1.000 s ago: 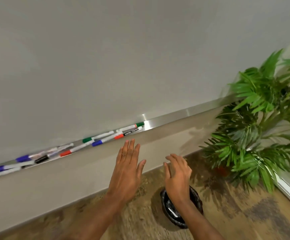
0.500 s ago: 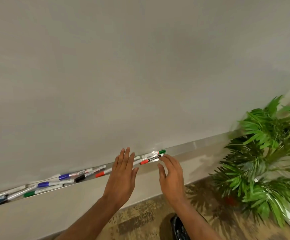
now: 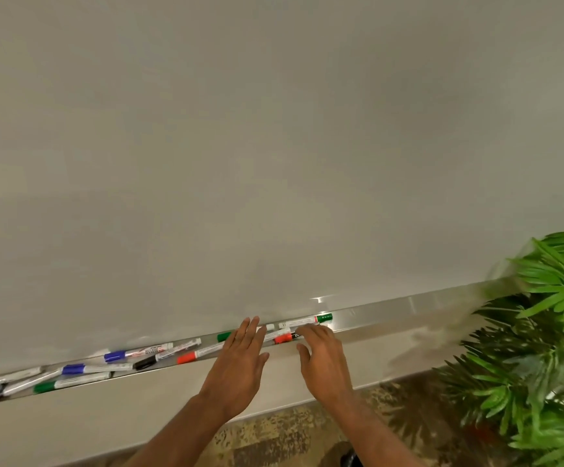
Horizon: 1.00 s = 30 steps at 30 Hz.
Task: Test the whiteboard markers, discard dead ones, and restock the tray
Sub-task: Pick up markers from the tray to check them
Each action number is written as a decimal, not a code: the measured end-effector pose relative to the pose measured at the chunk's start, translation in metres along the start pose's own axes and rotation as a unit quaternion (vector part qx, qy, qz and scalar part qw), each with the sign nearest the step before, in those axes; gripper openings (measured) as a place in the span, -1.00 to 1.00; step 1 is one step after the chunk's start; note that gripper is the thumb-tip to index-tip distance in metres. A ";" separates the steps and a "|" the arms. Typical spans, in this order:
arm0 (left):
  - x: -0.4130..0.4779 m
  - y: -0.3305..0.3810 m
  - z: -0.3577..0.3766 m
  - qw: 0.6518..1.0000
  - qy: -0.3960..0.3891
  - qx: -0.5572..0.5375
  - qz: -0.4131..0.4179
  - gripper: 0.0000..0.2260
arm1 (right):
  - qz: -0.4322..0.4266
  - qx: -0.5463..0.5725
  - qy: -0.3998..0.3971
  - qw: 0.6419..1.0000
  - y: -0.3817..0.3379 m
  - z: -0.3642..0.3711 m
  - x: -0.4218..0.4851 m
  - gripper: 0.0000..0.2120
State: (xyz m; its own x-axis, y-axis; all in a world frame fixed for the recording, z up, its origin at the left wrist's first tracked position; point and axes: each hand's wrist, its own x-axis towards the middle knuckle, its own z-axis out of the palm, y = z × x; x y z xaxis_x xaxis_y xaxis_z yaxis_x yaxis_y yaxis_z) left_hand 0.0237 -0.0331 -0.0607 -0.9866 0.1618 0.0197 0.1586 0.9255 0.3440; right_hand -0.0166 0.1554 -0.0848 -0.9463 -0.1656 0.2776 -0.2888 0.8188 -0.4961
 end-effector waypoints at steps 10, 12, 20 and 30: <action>0.023 0.005 0.036 0.997 -0.058 0.031 -0.039 -0.48 | -0.048 -0.038 -0.088 0.994 0.035 0.030 0.029 -0.70; 0.028 0.005 0.040 0.996 -0.064 0.035 -0.041 -0.48 | -0.051 -0.046 -0.101 0.993 0.039 0.035 0.032 -0.70; 0.032 -0.006 0.062 0.998 -0.051 0.027 -0.039 -0.48 | -0.062 -0.042 -0.110 0.991 0.049 0.049 0.040 -0.75; 0.038 -0.010 0.078 0.992 -0.115 0.039 -0.033 -0.50 | -0.092 -0.026 -0.130 0.987 0.060 0.052 0.054 -0.81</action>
State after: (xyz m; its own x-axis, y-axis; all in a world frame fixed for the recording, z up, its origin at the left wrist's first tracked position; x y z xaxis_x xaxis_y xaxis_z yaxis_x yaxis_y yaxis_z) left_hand -0.0126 -0.0092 -0.1362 -0.9617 0.1655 -0.2183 0.1054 0.9591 0.2626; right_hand -0.0925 0.1673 -0.1422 -0.8856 -0.4441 0.1360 -0.4582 0.7875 -0.4123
